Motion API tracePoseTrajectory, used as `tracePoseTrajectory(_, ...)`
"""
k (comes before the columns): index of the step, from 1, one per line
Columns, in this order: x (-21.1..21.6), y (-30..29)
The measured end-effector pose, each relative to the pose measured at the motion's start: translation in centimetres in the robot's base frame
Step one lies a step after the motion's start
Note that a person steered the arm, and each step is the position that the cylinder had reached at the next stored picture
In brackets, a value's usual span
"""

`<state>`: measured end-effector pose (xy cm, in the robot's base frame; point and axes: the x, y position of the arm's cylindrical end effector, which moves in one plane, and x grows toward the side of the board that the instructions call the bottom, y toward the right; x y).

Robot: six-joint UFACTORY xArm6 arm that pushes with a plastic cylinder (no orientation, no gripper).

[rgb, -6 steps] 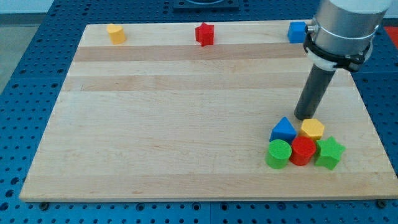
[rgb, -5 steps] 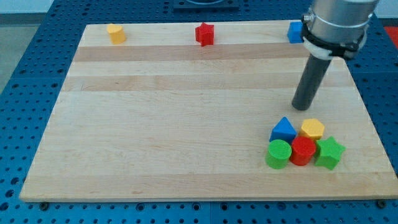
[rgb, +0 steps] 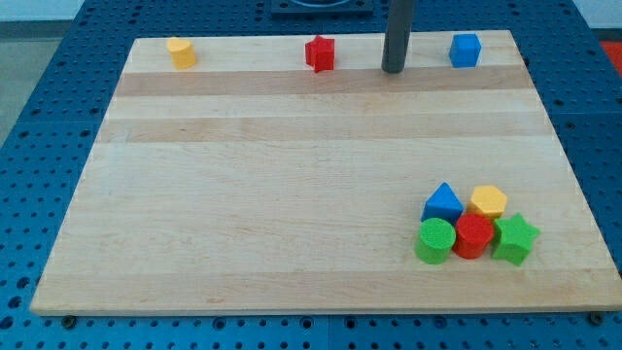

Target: Slide the cube to the right side of the green star

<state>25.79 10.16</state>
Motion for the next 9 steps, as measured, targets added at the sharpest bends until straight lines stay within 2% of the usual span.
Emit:
tracePoseTrajectory(2, -4.7, 3.0)
tracePoseTrajectory(4, -5.3, 9.0)
tracePoseTrajectory(7, -1.9, 11.2)
tracePoseTrajectory(9, 2.5, 11.2)
